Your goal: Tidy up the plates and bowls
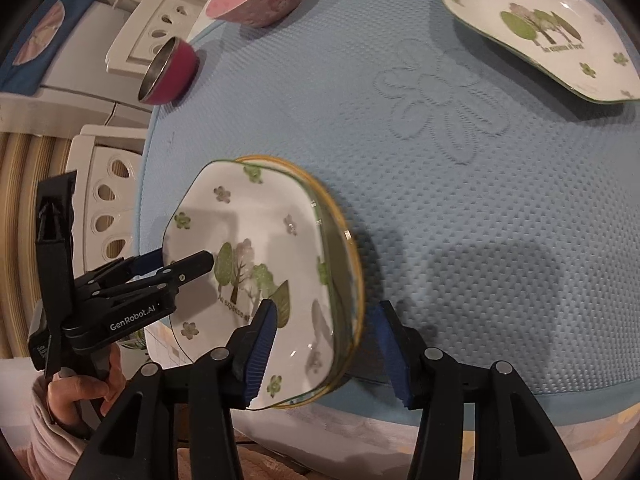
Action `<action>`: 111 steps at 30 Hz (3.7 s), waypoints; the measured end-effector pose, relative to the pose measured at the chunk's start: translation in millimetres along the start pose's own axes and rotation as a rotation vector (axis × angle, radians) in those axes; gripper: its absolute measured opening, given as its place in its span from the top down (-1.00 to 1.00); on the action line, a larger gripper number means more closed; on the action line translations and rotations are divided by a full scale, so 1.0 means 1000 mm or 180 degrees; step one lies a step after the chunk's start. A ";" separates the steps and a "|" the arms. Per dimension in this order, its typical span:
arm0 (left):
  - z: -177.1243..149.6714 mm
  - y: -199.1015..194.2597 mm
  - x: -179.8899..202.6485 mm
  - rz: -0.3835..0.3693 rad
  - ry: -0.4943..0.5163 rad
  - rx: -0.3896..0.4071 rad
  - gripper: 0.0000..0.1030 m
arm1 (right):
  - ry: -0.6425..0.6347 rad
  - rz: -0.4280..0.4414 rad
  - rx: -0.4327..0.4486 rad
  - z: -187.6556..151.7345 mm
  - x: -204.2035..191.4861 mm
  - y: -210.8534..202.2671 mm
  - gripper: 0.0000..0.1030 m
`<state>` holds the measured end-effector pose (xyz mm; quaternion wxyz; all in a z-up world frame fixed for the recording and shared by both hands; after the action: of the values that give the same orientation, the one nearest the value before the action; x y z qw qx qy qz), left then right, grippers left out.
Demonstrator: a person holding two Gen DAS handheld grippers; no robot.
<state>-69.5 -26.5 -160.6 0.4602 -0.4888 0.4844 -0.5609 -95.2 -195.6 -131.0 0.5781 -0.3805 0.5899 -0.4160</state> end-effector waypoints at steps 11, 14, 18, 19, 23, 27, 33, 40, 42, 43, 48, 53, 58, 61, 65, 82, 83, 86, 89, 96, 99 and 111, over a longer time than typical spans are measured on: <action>0.015 -0.009 0.003 0.0187 -0.0257 0.0050 -0.10 | -0.0123 0.0096 0.0045 0.009 0.022 -0.017 0.03; 0.022 -0.013 0.004 0.0260 -0.0276 0.0069 -0.10 | -0.0179 0.0126 0.0058 0.010 0.030 -0.023 0.03; 0.029 -0.021 0.013 0.0340 -0.0288 0.0103 -0.10 | -0.0263 0.0160 0.0084 0.013 0.034 -0.029 0.02; 0.031 -0.023 0.015 0.0342 -0.0294 0.0118 -0.10 | -0.0282 0.0174 0.0089 0.014 0.035 -0.030 0.02; 0.045 -0.037 0.028 0.0300 -0.0282 0.0196 -0.10 | -0.0371 0.0199 0.0109 0.016 0.040 -0.037 0.02; 0.057 -0.054 0.050 0.0276 -0.0216 0.0274 -0.11 | -0.0443 0.0185 0.0140 0.019 0.047 -0.046 0.01; 0.082 -0.073 0.089 0.0202 -0.0098 0.0381 -0.11 | -0.0356 0.0146 0.0314 0.032 0.075 -0.069 -0.08; 0.103 -0.064 0.122 0.0079 -0.0001 0.0376 -0.11 | -0.0019 0.0182 0.0595 0.058 0.121 -0.105 -0.17; 0.110 -0.061 0.133 0.0000 0.0017 0.0371 -0.11 | 0.0057 0.0150 0.0671 0.068 0.137 -0.117 -0.25; 0.114 -0.060 0.141 -0.0045 0.0033 0.0373 -0.12 | 0.0072 0.0129 0.0698 0.073 0.143 -0.121 -0.30; 0.133 -0.053 0.174 -0.0120 0.0164 0.0386 -0.18 | 0.0129 -0.0001 0.0820 0.099 0.174 -0.144 -0.34; 0.155 -0.042 0.200 -0.0170 0.0211 0.0369 -0.18 | 0.0121 -0.0100 0.0869 0.126 0.195 -0.154 -0.34; 0.177 -0.028 0.219 -0.0294 0.0125 0.0342 -0.18 | 0.0100 -0.0143 0.0917 0.150 0.206 -0.158 -0.34; 0.186 -0.019 0.226 -0.0254 0.0100 0.0332 -0.18 | 0.0102 -0.0189 0.0940 0.164 0.214 -0.157 -0.34; 0.190 0.000 0.231 -0.0255 0.0038 0.0239 -0.18 | 0.0106 -0.0249 0.0957 0.179 0.221 -0.148 -0.34; 0.200 0.042 0.239 -0.0199 0.0110 0.0124 -0.18 | 0.0296 -0.0308 0.0965 0.208 0.254 -0.096 -0.34; 0.200 0.044 0.239 -0.0213 0.0111 0.0115 -0.18 | 0.0276 -0.0325 0.0971 0.209 0.253 -0.094 -0.34; 0.200 0.048 0.239 -0.0226 0.0107 0.0102 -0.18 | 0.0192 -0.0411 0.0995 0.212 0.251 -0.092 -0.34; 0.200 0.048 0.239 -0.0259 0.0121 0.0140 -0.18 | 0.0116 -0.0466 0.0999 0.215 0.248 -0.089 -0.34; 0.204 0.048 0.243 -0.0317 0.0134 0.0224 -0.14 | -0.0011 -0.0557 0.1027 0.218 0.245 -0.086 -0.35; 0.204 0.047 0.246 -0.0330 0.0176 0.0254 -0.05 | -0.0072 -0.0632 0.1033 0.218 0.243 -0.085 -0.27; 0.207 0.047 0.258 -0.0329 0.0287 0.0263 0.13 | -0.0053 -0.0519 0.1069 0.220 0.233 -0.084 0.03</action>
<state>113.0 -306.0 -170.2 0.4281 -0.4680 0.4552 -0.6249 111.7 -454.5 -134.9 0.6028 -0.3286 0.4745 -0.5510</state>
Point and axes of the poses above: each gripper's, at about its wrist camera, not at the fingertips, and y roughly the way its jaws point, x to its right, z to its top, the point moved 7 cm from there along y, roughly the way its jaws point, and after that the axes turned 4 degrees about -z, right-handed, at the moved point
